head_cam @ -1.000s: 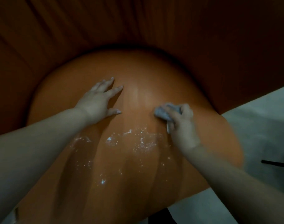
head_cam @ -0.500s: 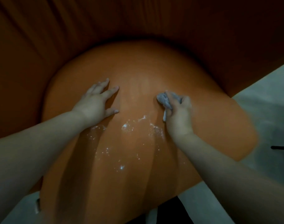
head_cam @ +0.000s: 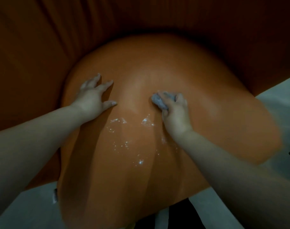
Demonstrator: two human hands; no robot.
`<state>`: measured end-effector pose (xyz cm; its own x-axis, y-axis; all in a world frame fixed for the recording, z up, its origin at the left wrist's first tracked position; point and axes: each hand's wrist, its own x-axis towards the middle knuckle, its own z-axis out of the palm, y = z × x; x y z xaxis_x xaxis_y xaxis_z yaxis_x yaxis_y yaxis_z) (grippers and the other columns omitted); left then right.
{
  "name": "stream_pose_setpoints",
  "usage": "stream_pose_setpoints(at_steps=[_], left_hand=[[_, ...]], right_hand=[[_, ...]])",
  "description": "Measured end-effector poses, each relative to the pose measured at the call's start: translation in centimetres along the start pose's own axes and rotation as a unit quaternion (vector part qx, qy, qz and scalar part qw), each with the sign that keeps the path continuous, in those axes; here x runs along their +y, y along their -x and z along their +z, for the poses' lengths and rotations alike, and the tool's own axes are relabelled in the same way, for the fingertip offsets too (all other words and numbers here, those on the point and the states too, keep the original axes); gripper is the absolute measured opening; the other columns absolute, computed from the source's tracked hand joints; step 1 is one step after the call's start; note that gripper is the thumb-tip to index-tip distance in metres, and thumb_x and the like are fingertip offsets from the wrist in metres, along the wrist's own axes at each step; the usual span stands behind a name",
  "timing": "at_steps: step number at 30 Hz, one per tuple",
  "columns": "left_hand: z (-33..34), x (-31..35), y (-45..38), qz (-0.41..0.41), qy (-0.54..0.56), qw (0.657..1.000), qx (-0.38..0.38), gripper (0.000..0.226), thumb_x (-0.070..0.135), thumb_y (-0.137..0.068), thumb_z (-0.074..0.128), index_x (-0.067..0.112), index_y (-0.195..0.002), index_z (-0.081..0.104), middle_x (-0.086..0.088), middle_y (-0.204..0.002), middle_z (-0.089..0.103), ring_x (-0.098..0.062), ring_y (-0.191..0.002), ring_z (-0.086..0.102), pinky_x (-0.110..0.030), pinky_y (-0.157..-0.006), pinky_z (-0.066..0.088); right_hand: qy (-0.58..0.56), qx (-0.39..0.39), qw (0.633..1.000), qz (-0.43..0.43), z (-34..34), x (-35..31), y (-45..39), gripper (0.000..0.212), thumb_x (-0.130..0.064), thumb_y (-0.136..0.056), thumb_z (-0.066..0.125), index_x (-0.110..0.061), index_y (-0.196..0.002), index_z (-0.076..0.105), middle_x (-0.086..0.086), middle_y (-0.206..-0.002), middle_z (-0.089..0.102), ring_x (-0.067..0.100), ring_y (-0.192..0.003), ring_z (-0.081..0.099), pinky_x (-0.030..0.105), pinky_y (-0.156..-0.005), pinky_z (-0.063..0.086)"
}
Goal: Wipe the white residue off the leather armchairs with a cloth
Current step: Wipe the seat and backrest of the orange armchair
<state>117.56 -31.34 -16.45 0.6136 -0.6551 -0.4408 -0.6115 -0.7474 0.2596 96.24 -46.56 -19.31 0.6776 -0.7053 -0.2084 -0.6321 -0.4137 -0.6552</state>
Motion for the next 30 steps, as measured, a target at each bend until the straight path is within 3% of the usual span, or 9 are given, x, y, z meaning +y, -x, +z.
stream_pose_setpoints(at_steps=[3, 5, 9, 12, 15, 19, 24, 27, 30], left_hand=[[0.4, -0.9, 0.7, -0.016, 0.022, 1.000, -0.003, 0.072, 0.050, -0.088, 0.060, 0.044, -0.149, 0.021, 0.003, -0.162, 0.000, -0.028, -0.147, 0.000, -0.051, -0.119, 0.010], [0.6, -1.3, 1.1, -0.011, 0.032, 0.999, -0.003, 0.070, 0.048, -0.091, 0.058, 0.043, -0.149, 0.020, 0.004, -0.162, -0.001, -0.027, -0.147, -0.002, -0.052, -0.119, 0.010], [0.6, -1.7, 1.8, -0.019, 0.056, 0.998, -0.002, 0.069, 0.045, -0.091, 0.058, 0.045, -0.149, 0.020, 0.006, -0.162, -0.002, -0.026, -0.147, -0.003, -0.050, -0.118, 0.008], [0.7, -2.2, 2.2, -0.028, 0.071, 0.997, 0.009, 0.070, 0.044, -0.091, 0.060, 0.045, -0.148, 0.021, 0.007, -0.162, -0.003, -0.026, -0.147, -0.003, -0.048, -0.118, 0.008], [0.9, -2.7, 2.7, -0.036, 0.086, 0.995, 0.017, 0.071, 0.044, -0.090, 0.061, 0.045, -0.149, 0.021, 0.007, -0.162, -0.003, -0.025, -0.147, -0.002, -0.045, -0.118, 0.007], [1.2, -3.4, 4.0, -0.031, 0.091, 0.995, 0.020, 0.075, 0.043, -0.088, 0.064, 0.042, -0.150, 0.021, 0.006, -0.162, -0.003, -0.025, -0.147, -0.002, -0.042, -0.117, 0.006], [1.5, -3.6, 5.0, -0.050, 0.100, 0.993, 0.020, 0.074, 0.040, -0.089, 0.064, 0.044, -0.149, 0.021, 0.006, -0.162, -0.002, -0.024, -0.147, -0.002, -0.043, -0.117, 0.009], [1.9, -3.7, 5.6, -0.073, 0.117, 0.990, 0.035, 0.074, 0.039, -0.089, 0.065, 0.044, -0.149, 0.021, 0.004, -0.162, -0.002, -0.024, -0.147, -0.001, -0.041, -0.117, 0.009], [2.3, -3.8, 6.7, -0.084, 0.135, 0.987, 0.038, 0.077, 0.037, -0.088, 0.066, 0.042, -0.150, 0.021, 0.004, -0.162, -0.002, -0.024, -0.147, -0.001, -0.038, -0.117, 0.008]], right_hand=[[0.016, -0.090, 0.990, -0.107, 1.9, -1.1, 3.6, 0.060, -0.001, -0.088, 0.050, -0.032, -0.139, 0.047, 0.010, -0.109, 0.043, 0.031, -0.105, 0.042, 0.043, -0.095, 0.038], [-0.010, -0.122, 0.985, -0.119, 1.8, -1.2, 4.4, 0.060, 0.003, -0.087, 0.050, -0.029, -0.138, 0.049, 0.008, -0.102, 0.039, 0.029, -0.103, 0.041, 0.045, -0.093, 0.041], [-0.057, -0.059, 0.991, -0.109, 1.3, -2.3, 1.1, 0.053, 0.006, -0.086, 0.051, -0.021, -0.131, 0.058, 0.004, -0.105, 0.039, 0.030, -0.107, 0.044, 0.037, -0.101, 0.038], [-0.050, -0.055, 0.994, -0.079, 2.5, -4.1, -1.7, 0.051, 0.000, -0.090, 0.051, -0.027, -0.132, 0.057, 0.002, -0.111, 0.040, 0.024, -0.113, 0.041, 0.031, -0.106, 0.035], [-0.012, -0.122, 0.983, -0.137, 3.6, -4.9, -0.4, 0.054, -0.001, -0.088, 0.051, -0.033, -0.132, 0.056, 0.005, -0.109, 0.043, 0.025, -0.110, 0.041, 0.038, -0.103, 0.037], [0.029, -0.216, 0.947, -0.236, 3.0, -4.0, 2.9, 0.054, -0.001, -0.088, 0.055, -0.033, -0.131, 0.056, 0.008, -0.098, 0.044, 0.025, -0.097, 0.042, 0.037, -0.086, 0.041], [-0.010, -0.160, 0.965, -0.206, 3.9, -5.7, -0.3, 0.048, -0.002, -0.090, 0.056, -0.025, -0.133, 0.055, 0.009, -0.104, 0.042, 0.025, -0.105, 0.041, 0.020, -0.093, 0.032], [0.044, -0.157, 0.960, -0.227, 5.4, -7.6, -2.0, 0.044, -0.019, -0.090, 0.063, -0.024, -0.132, 0.056, 0.008, -0.106, 0.044, 0.025, -0.108, 0.040, 0.031, -0.096, 0.036], [0.086, -0.212, 0.929, -0.290, 5.2, -7.1, -0.7, 0.049, -0.012, -0.087, 0.065, -0.028, -0.133, 0.056, 0.011, -0.106, 0.049, 0.028, -0.104, 0.045, 0.041, -0.089, 0.041]])
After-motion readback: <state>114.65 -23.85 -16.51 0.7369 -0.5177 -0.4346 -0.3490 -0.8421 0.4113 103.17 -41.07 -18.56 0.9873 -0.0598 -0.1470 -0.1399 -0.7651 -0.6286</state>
